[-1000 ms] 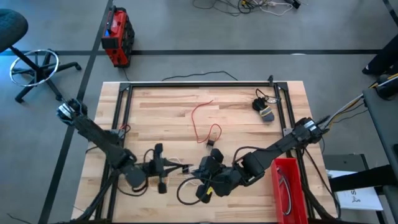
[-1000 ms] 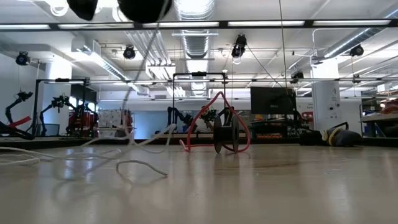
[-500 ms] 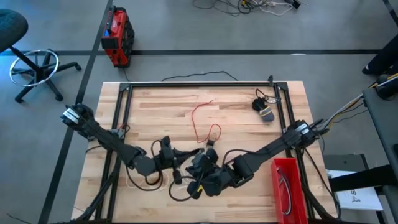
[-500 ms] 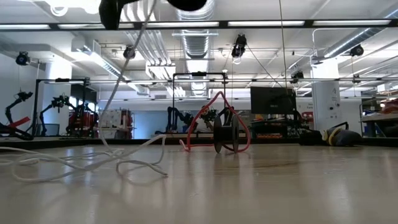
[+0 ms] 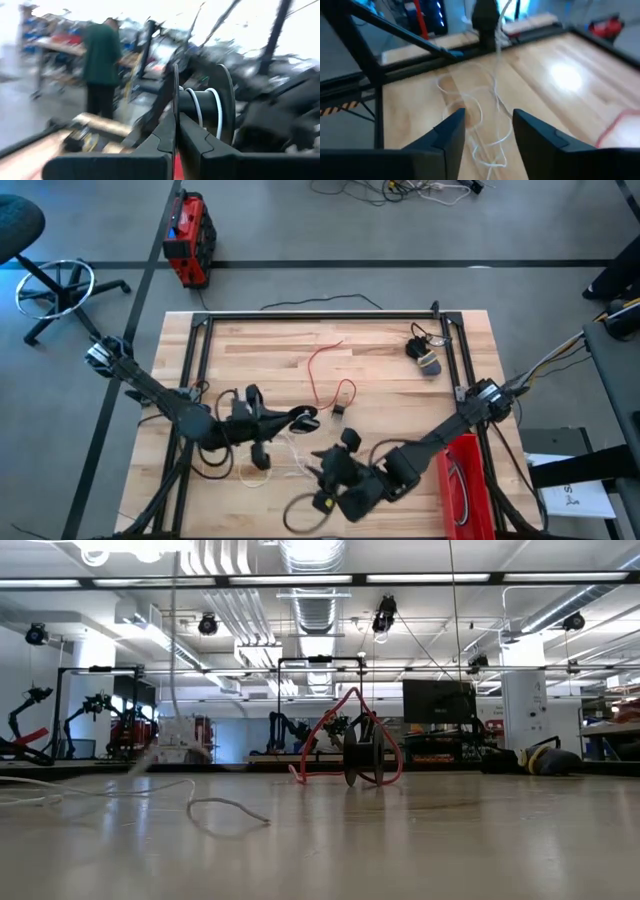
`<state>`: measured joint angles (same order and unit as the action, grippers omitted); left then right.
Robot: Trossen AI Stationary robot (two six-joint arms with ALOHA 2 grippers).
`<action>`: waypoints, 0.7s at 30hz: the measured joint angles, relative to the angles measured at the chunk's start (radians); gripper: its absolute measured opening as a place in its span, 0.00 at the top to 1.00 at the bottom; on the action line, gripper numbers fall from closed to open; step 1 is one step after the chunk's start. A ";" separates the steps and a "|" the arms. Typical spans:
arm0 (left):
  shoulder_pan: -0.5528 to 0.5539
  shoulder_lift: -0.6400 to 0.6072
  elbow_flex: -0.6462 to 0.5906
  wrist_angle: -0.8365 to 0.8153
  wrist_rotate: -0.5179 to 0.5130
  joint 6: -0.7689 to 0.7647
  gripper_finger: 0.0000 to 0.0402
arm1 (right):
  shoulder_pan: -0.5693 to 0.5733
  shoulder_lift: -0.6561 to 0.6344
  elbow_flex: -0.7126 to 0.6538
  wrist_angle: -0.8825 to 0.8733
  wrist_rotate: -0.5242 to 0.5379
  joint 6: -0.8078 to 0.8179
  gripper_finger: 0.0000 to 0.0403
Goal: Coil cords
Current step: Coil the white wire onto the spool
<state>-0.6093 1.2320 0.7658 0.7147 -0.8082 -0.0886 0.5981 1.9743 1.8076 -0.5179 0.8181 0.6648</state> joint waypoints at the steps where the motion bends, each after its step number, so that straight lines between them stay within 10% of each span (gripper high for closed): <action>1: -0.002 -0.012 0.000 0.025 0.033 0.021 1.00 | 0.007 0.003 0.000 0.029 0.010 -0.037 0.60; 21: -0.135 -0.141 0.022 0.136 0.314 0.078 1.00 | -0.094 0.249 0.000 0.508 -0.041 -0.519 0.60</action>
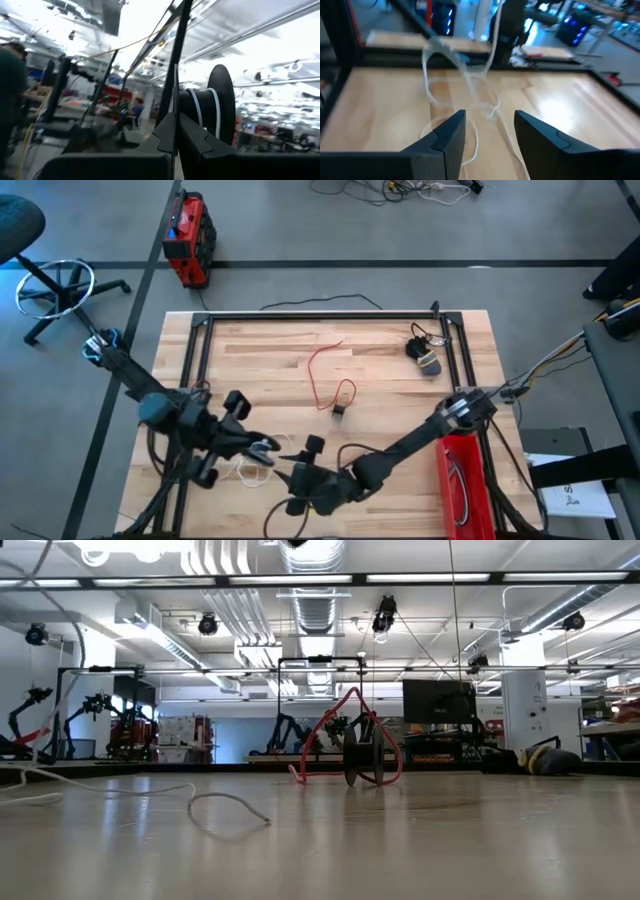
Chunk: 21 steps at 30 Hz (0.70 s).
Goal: Coil cords
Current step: Coil the white wire onto the spool
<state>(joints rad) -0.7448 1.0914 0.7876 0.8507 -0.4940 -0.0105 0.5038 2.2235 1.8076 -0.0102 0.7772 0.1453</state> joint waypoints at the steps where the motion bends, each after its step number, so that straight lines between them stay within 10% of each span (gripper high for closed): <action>1: -0.010 -0.007 0.008 0.001 0.002 0.008 1.00 | -0.011 0.014 0.000 0.003 -0.027 -0.016 0.60; 21: -0.070 -0.022 0.199 -0.128 0.015 0.152 1.00 | -0.134 0.092 0.031 0.368 -0.389 -0.252 0.65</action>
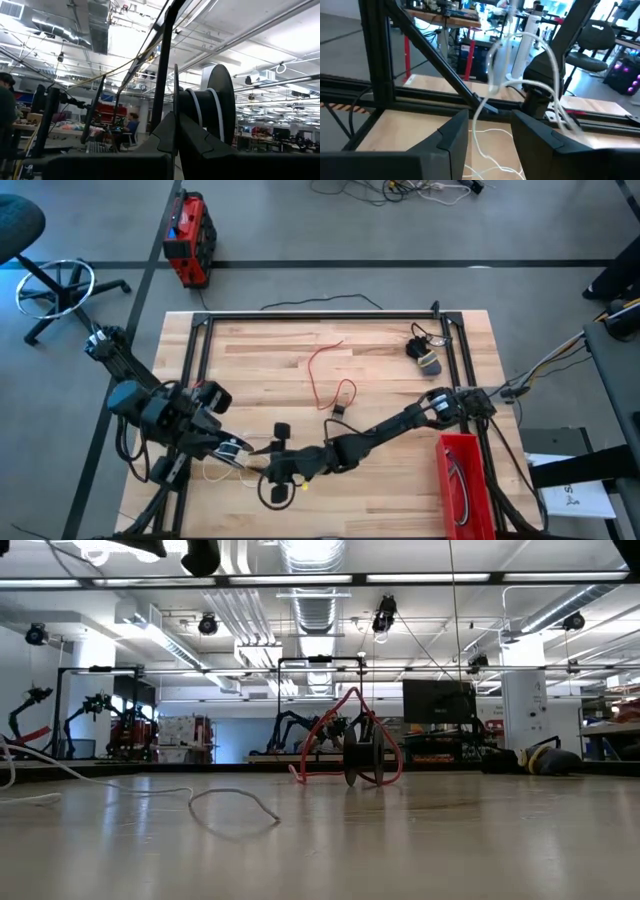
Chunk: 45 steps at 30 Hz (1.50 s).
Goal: Coil cords
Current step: Coil the white wire onto the spool
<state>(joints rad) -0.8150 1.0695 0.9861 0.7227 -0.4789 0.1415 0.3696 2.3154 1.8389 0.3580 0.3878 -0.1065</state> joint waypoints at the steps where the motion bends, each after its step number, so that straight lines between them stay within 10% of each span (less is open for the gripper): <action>1: 0.000 0.000 0.001 0.000 0.000 0.005 1.00 | -0.001 0.000 0.002 0.000 0.000 0.000 0.65; 21: 0.002 -0.004 0.001 0.061 -0.010 0.060 1.00 | -0.041 0.111 0.031 0.105 -0.021 0.166 0.61; 31: 0.003 -0.003 0.001 0.084 -0.012 0.078 1.00 | -0.061 0.400 0.408 0.143 -0.020 0.140 0.60; 45: 0.002 -0.014 0.001 0.085 -0.037 0.081 1.00 | -0.054 0.387 0.516 -0.221 0.057 0.200 0.97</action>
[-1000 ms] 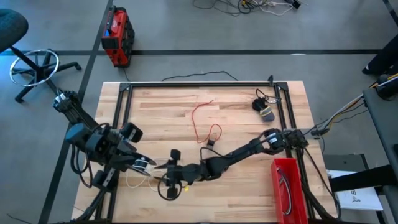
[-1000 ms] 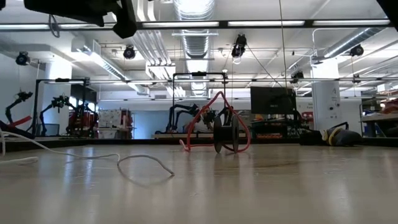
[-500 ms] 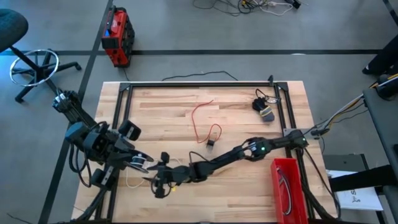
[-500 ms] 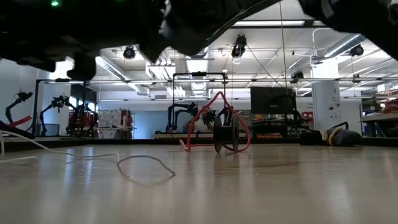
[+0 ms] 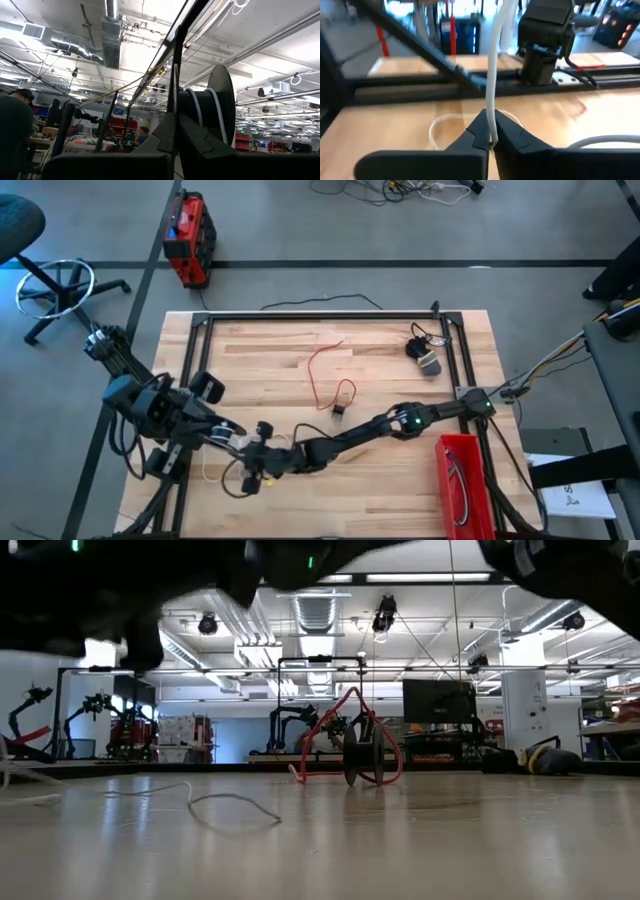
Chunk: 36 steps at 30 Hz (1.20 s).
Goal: Coil cords
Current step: Coil the white wire onto the spool
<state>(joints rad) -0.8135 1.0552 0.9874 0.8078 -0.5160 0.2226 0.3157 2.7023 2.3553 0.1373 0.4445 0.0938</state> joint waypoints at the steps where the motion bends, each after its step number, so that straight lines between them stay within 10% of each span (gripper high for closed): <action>1: 0.000 -0.003 0.000 0.000 0.000 0.000 1.00 | 0.005 -0.021 0.000 -0.055 0.000 0.000 0.99; 11: -0.002 -0.057 0.000 -0.015 -0.043 0.023 1.00 | 0.101 -0.248 0.001 -0.837 0.018 0.072 1.00; 20: -0.001 -0.129 0.010 -0.010 -0.116 0.140 1.00 | 0.240 -0.353 -0.003 -1.721 -0.005 0.462 1.00; 36: -0.001 -0.176 0.178 -0.122 -0.288 0.406 1.00 | 0.497 -0.436 -0.443 -1.707 -0.279 0.906 1.00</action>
<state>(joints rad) -0.8145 0.8791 1.1656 0.6853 -0.8036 0.6284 0.8127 2.2660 1.9126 -1.5692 0.1657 1.0000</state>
